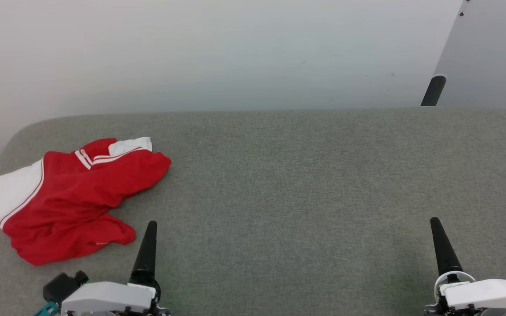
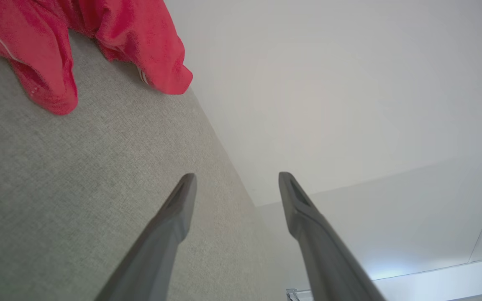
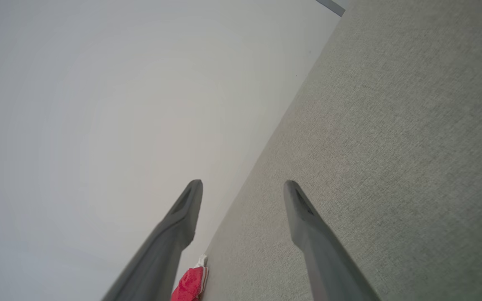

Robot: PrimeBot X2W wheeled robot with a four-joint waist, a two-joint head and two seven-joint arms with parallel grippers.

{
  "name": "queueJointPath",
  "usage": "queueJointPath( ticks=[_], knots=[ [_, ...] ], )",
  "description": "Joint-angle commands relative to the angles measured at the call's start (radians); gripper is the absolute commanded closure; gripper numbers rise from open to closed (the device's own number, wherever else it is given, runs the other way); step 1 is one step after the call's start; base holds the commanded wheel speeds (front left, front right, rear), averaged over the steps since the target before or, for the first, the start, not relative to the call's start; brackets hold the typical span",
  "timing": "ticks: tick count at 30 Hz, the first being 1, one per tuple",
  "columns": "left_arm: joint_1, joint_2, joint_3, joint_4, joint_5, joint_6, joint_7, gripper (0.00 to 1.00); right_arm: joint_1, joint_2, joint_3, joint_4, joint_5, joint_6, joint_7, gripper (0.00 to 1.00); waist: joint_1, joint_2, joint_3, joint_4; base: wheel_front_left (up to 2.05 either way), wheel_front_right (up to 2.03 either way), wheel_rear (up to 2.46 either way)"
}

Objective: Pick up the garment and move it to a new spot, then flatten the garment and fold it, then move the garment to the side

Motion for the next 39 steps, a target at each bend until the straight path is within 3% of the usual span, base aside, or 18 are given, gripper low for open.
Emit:
queueJointPath(
  ticks=[1, 11, 20, 39],
  knots=[
    [-0.016, 0.007, 0.0, -0.016, 0.055, 0.007, -0.009, 0.0, -0.017, -0.007, 0.003, -0.013, -0.058, 0.001, -0.011, 0.0, 0.0, 0.0, 0.0, 0.001, 0.0, 0.0, 0.0],
    [-0.016, 0.009, -0.01, -0.032, 0.353, 0.033, -0.039, 0.0, -0.017, -0.001, 0.003, -0.019, -0.323, 0.001, -0.042, 0.0, 0.0, 0.0, -0.002, 0.003, 0.0, 0.0, 0.0],
    [-0.006, -0.005, -0.009, -0.044, 0.559, 0.037, -0.064, 0.0, -0.01, 0.007, 0.007, -0.033, -0.53, 0.001, -0.067, 0.0, 0.0, 0.0, -0.004, 0.004, 0.0, 0.0, 0.0],
    [0.008, -0.022, 0.001, -0.05, 0.817, 0.012, -0.109, 0.0, 0.004, 0.011, 0.018, -0.045, -0.779, 0.001, -0.112, 0.0, 0.0, 0.0, -0.012, 0.011, 0.0, 0.0, 0.0]
  ],
)
